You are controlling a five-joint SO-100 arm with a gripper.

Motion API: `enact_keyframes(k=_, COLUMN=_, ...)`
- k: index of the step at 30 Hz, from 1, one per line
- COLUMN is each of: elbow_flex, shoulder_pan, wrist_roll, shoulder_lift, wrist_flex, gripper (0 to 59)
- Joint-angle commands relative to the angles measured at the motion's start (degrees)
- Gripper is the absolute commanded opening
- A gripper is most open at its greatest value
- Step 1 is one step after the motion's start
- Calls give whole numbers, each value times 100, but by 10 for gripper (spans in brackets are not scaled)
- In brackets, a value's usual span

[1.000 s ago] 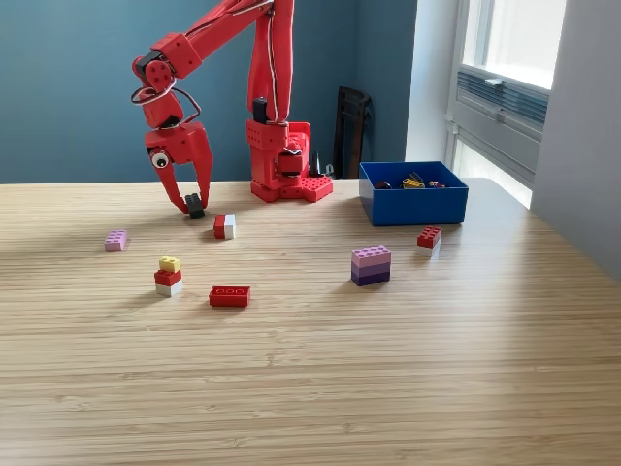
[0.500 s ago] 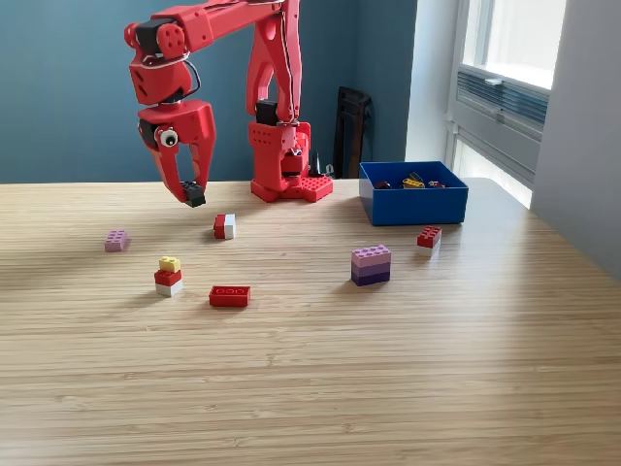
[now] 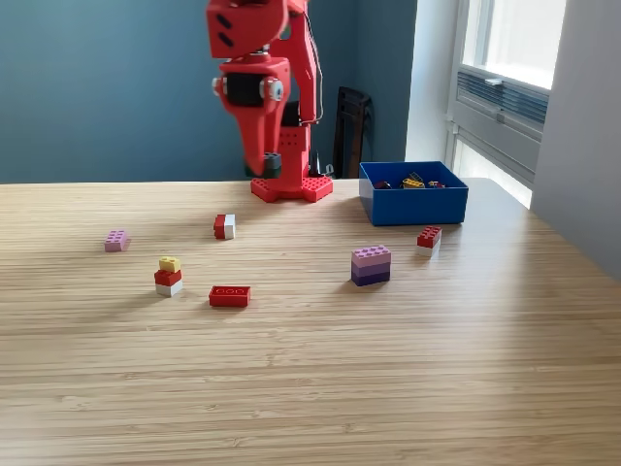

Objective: Grasp a lego block and put it in the bin.

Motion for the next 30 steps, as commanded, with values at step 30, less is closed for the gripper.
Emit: enact_keyframes(k=30, elbow_flex=492, shoulder_pan=-6390, wrist_roll=677, shoulder_lift=220, wrist_flex=-211, gripper=1)
